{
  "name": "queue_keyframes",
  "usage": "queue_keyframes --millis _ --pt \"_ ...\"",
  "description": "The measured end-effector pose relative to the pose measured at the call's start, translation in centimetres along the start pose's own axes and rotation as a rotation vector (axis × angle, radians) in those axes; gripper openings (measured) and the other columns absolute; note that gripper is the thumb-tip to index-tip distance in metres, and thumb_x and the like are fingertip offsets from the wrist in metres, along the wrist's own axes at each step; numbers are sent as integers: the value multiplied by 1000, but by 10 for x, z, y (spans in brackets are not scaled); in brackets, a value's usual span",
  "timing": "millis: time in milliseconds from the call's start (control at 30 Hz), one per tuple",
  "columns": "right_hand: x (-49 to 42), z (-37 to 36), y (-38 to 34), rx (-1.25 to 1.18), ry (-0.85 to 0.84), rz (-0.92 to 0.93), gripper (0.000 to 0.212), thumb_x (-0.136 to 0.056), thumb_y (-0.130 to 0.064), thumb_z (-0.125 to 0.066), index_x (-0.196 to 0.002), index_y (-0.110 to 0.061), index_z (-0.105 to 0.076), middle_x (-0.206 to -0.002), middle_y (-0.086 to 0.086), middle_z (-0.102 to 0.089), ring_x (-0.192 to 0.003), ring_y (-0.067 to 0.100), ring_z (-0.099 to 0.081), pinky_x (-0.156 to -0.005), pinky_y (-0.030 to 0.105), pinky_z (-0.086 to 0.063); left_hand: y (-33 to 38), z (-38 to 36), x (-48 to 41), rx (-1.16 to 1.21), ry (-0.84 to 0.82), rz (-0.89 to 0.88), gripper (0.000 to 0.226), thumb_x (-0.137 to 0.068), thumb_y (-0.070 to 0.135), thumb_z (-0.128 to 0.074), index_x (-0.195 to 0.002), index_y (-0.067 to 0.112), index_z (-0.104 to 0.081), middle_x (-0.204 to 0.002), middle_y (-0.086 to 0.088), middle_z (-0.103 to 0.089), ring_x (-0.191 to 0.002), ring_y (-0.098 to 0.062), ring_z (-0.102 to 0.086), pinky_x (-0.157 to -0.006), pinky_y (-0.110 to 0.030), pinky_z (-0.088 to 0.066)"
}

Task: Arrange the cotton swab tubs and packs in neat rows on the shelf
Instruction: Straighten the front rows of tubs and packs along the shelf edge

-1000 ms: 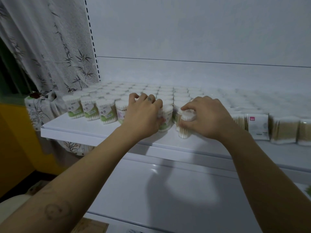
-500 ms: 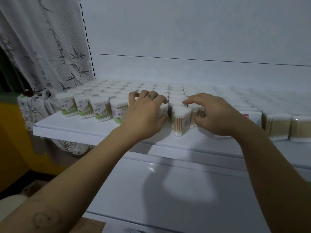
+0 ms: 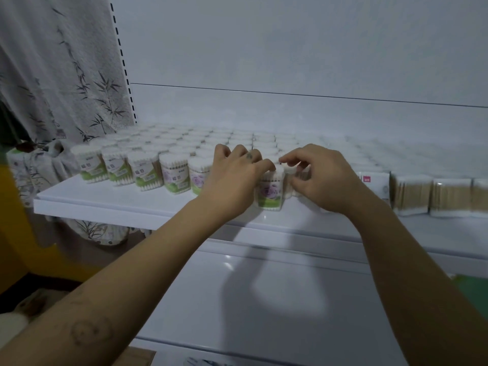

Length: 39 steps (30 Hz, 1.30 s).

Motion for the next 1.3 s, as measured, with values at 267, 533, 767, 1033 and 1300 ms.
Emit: queue_keyframes --millis 267,533,767,1033,1300 --pt "3 -12 -1 0 11 37 29 -82 -12 -66 -110 -20 -70 -91 -1 -61 -87 19 -59 -83 35 -49 -13 -1 -2 122 19 91 37 -89 54 -56 -116 29 -60 -111 9 -64 -106 -18 -55 -88 -37 -19" --pt "3 -8 12 -35 89 9 22 -84 -13 -65 -103 -21 -71 -95 -2 -64 -86 14 -59 -82 36 -50 -9 -9 -7 78 42 117 34 -88 48 -58 -109 21 -55 -107 4 -62 -104 -21 -53 -90 -38 -22" --pt "-2 7 23 97 84 -91 23 -89 -17 -61 -110 -23 -68 -101 -6 -60 -96 15 -57 -85 34 -47 -8 -10 -13 18 54 89 32 -88 48 -57 -108 24 -55 -106 4 -63 -105 -22 -54 -92 -41 -21" --pt "-9 0 18 348 -88 -131 37 -91 -30 -58 -128 -26 -58 -127 1 -57 -118 23 -48 -97 36 -36 -4 -18 -15 -27 31 84 32 -89 44 -54 -109 20 -54 -108 1 -63 -106 -23 -55 -100 -40 -20" --pt "-20 -15 12 483 -164 -92 57 -91 -54 -56 -142 -30 -45 -136 2 -52 -124 24 -47 -99 36 -32 -1 -19 -11 -26 14 121 31 -91 42 -52 -111 18 -53 -111 1 -63 -111 -23 -52 -103 -41 -17"
Point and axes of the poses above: each hand's wrist, its own x-axis away from the middle knuckle, its own z-axis out of the back of the hand, y = z × x, the point moved 8 cm from there along -x, towards the middle knuckle
